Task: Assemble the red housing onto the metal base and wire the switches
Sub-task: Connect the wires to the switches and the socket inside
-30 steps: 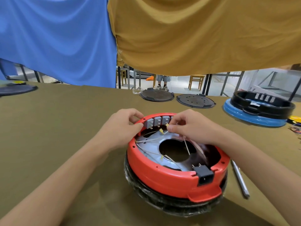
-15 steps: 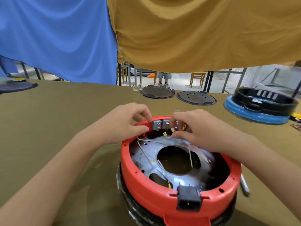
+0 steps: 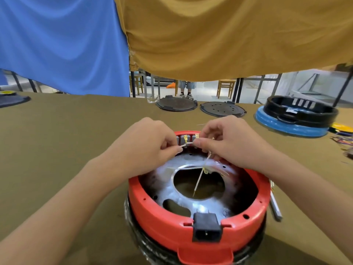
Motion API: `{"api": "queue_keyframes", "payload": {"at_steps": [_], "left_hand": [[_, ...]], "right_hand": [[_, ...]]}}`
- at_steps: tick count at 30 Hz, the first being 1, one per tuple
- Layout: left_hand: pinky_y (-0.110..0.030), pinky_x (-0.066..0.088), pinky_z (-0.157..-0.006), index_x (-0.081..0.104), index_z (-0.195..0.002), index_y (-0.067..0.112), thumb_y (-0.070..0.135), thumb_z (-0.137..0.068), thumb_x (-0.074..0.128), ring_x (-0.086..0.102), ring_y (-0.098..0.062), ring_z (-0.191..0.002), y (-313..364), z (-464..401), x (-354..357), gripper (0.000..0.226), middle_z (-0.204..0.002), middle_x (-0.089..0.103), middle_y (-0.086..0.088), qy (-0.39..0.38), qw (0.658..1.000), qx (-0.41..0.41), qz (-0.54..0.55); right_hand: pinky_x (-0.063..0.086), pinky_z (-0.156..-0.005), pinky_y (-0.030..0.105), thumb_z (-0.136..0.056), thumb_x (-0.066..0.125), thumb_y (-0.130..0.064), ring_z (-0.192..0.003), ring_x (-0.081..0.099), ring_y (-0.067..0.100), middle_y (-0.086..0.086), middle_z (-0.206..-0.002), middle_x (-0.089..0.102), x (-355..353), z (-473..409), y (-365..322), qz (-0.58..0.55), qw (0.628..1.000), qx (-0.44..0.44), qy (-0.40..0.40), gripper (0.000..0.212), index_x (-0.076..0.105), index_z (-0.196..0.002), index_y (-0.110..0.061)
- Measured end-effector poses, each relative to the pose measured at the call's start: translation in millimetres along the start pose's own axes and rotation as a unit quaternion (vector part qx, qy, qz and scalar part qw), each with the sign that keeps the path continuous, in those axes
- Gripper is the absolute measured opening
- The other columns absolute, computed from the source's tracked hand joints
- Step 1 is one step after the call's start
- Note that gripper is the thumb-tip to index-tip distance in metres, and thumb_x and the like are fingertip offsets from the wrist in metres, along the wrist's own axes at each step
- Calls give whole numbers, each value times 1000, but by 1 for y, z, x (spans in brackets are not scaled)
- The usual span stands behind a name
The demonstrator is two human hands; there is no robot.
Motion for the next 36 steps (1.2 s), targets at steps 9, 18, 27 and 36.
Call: {"api": "queue_keyframes", "payload": {"at_steps": [9, 18, 27, 36], "left_hand": [[-23, 37, -60, 66, -63, 10, 41, -90, 56, 47, -14, -58, 5, 9, 18, 42, -55, 57, -3, -88, 996, -9, -23], [-28, 42, -69, 70, -65, 33, 54, -75, 72, 48, 3, -61, -6, 7, 12, 23, -58, 57, 19, -64, 997, -39, -26], [-36, 49, -79, 72, -74, 31, 49, -82, 70, 42, -8, -82, -15, -4, 16, 20, -70, 57, 13, -61, 995, -38, -63], [-38, 45, -83, 72, -74, 26, 38, -85, 67, 41, -12, -84, -19, -6, 18, 18, -77, 52, 8, -35, 998, -45, -9]], "right_hand": [[52, -48, 18, -89, 72, -30, -46, 66, 8, -1, -56, 69, 29, 2, -1, 10, 993, 15, -120, 20, 69, -77, -13], [46, -63, 18, -89, 66, -27, -65, 57, -3, -7, -86, 66, 34, -4, -28, 159, 978, -72, -114, 8, 70, -83, -24], [54, -75, 34, -87, 64, -29, -78, 62, 9, -9, -81, 67, 34, -9, -23, 139, 986, -47, -77, 10, 68, -80, -25], [57, -72, 36, -89, 64, -33, -74, 66, 18, -5, -76, 70, 36, -3, -18, 166, 983, -15, -76, 15, 70, -79, -23]]}}
Point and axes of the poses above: each hand's wrist, its own z-axis away from the middle knuckle, its own x-axis out of the palm, y = z × x, the point moved 9 cm from there along -z, towards the middle knuckle
